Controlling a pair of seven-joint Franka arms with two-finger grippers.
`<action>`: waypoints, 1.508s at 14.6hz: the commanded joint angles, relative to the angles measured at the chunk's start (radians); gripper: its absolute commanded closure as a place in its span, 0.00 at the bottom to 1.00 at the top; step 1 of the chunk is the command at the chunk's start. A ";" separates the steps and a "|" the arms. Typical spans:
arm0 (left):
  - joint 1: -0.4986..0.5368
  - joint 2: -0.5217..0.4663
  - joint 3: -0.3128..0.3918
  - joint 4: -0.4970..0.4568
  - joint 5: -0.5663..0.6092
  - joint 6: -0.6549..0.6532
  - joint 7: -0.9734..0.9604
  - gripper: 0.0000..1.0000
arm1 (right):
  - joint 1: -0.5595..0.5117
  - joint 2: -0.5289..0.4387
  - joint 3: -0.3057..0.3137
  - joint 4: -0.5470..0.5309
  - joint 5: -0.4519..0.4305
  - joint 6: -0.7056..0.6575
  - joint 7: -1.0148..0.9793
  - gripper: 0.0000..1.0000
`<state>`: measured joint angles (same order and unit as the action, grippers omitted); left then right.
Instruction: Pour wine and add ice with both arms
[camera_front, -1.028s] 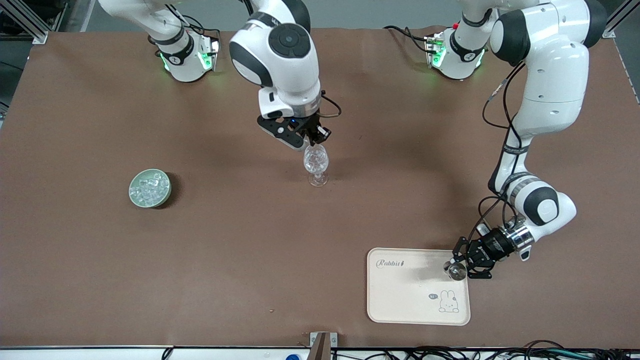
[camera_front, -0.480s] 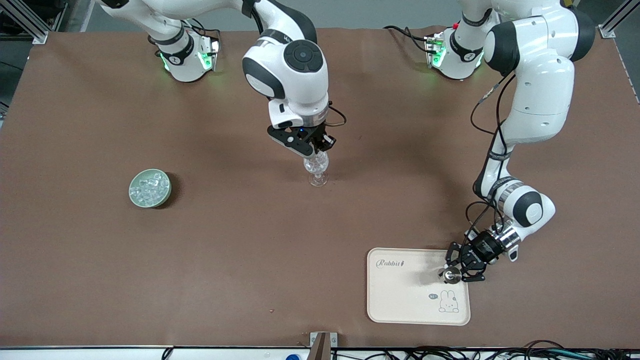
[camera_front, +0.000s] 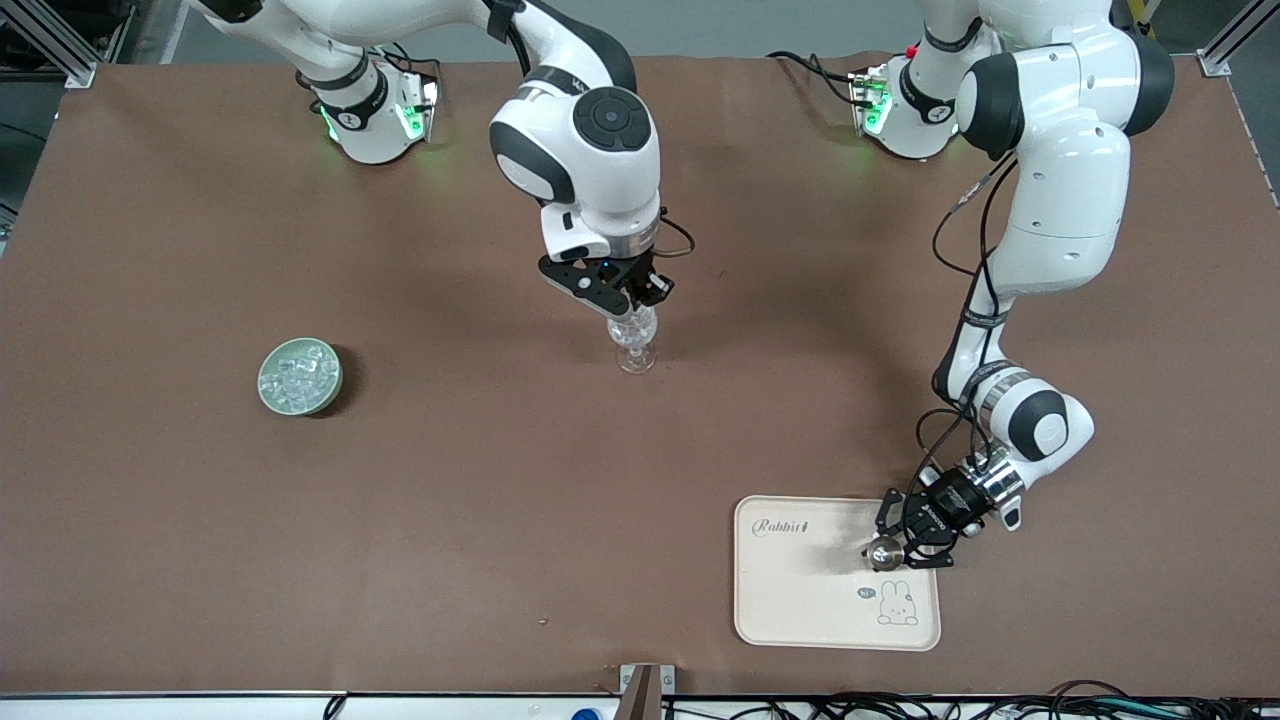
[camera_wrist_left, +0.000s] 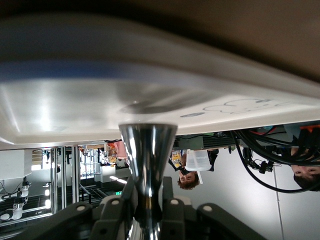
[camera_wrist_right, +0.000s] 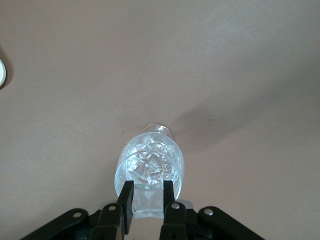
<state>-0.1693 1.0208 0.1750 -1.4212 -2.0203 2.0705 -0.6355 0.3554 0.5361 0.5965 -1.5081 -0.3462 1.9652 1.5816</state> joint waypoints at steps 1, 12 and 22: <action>-0.004 0.009 -0.005 0.018 -0.028 0.010 0.023 0.00 | 0.005 0.019 0.005 0.023 -0.028 0.009 0.021 0.79; 0.004 -0.074 0.003 -0.122 0.024 0.005 0.008 0.00 | 0.002 0.032 0.005 0.026 -0.027 0.012 0.021 0.42; 0.014 -0.221 0.127 -0.168 0.556 -0.095 -0.225 0.00 | -0.052 -0.083 0.005 0.049 -0.046 -0.096 -0.003 0.00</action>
<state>-0.1513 0.8583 0.2758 -1.5648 -1.5940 1.9954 -0.8140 0.3436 0.5317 0.5929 -1.4395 -0.3615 1.9252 1.5820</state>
